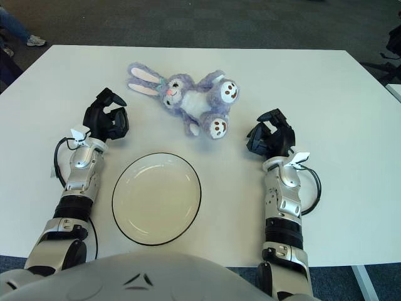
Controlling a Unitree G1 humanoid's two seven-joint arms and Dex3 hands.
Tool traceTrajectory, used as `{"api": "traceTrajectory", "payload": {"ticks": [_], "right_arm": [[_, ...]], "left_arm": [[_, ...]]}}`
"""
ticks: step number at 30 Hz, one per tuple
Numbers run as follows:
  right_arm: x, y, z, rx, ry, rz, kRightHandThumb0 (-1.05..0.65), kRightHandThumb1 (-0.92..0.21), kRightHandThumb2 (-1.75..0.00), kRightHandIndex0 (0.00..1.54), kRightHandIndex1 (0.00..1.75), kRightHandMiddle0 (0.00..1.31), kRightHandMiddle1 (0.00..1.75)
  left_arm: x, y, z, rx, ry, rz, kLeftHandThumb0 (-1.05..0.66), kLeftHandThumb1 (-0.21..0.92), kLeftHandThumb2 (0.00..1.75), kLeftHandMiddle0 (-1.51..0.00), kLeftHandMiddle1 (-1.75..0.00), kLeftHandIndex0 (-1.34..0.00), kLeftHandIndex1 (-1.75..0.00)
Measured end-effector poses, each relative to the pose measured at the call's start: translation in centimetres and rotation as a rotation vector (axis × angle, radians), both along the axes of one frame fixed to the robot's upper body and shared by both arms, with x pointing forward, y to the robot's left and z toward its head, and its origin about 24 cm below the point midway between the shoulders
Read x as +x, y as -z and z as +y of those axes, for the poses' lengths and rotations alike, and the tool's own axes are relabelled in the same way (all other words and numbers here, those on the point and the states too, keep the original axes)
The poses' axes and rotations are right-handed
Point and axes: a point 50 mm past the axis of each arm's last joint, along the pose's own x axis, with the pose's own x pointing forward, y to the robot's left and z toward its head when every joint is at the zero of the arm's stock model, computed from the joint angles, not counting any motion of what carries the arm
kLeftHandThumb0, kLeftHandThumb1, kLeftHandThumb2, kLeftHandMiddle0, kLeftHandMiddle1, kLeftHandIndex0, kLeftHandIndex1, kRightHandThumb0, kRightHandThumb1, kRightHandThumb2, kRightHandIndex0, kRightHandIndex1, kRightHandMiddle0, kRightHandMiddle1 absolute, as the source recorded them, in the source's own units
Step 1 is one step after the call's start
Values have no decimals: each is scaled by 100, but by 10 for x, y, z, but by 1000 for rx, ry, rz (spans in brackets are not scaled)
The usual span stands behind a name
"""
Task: Put the doll into the plate.
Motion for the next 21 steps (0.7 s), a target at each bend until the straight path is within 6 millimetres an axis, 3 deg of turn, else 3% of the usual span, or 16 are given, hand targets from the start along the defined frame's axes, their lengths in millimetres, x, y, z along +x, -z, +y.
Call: {"api": "traceTrajectory", "payload": {"ticks": [17, 21], "right_arm": [[0, 0, 0, 0, 0, 0, -1, -15, -149, 71, 175, 57, 167], [0, 0, 0, 0, -1, 0, -1, -15, -149, 71, 175, 58, 167]], "left_arm": [[0, -1, -1, 12, 2, -12, -43, 47, 112, -115, -175, -49, -175], [0, -2, -1, 30, 7, -25, -41, 55, 103, -104, -175, -44, -175]]}}
